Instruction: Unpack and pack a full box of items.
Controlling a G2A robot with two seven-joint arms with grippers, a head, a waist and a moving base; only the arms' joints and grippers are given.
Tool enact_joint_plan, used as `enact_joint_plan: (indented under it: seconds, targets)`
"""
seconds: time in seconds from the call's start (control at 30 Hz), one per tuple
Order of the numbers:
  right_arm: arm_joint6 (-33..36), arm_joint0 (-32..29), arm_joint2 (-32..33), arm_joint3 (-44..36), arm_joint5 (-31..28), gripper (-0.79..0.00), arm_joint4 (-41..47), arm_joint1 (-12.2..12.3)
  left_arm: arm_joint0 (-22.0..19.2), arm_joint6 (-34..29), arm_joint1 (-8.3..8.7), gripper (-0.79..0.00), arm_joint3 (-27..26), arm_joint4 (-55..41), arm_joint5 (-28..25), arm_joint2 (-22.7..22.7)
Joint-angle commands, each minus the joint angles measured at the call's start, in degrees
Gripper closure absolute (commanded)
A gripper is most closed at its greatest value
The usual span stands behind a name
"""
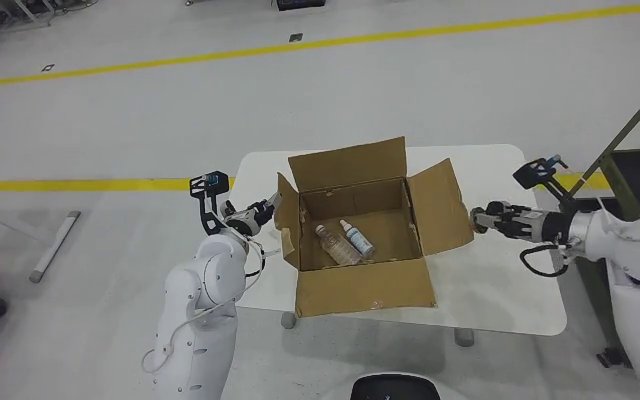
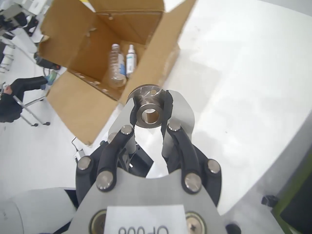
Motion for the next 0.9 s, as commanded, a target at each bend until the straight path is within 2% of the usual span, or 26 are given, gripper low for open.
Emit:
enact_joint_plan:
  seconds: [0.0,0.13,0.37,0.53,0.7,0.87]
  targets:
    - [-0.4,2.2,-3.7,0.2,1.1,0.0,-0.4,0.0,0.0,0.0,0.0,-0.785,0.0,0.0,0.0,0.0]
    - [-1.6,6.8,-11.4,2.8,2.6,0.0,-1.0,-0.4,0.0,0.0,0.0,-0.785,0.0,0.0,0.0,0.0]
    - [-5.8,14.9,-26.4,7.9,7.2,0.0,-9.6,-1.7,0.0,0.0,0.0,-0.785,0.0,0.0,0.0,0.0]
    - [-10.6,19.6,-37.3,14.4,10.7,0.0,-17.9,-3.3,0.0,0.0,0.0,-0.785,0.0,0.0,0.0,0.0]
    - [-17.5,24.5,-49.6,26.0,16.4,0.0,-30.7,-5.9,0.0,0.0,0.0,-0.785,0.0,0.0,0.0,0.0]
    - [-23.2,28.7,-59.0,38.6,21.7,0.0,-33.7,-9.9,0.0,0.0,0.0,-0.785,0.0,0.0,0.0,0.0]
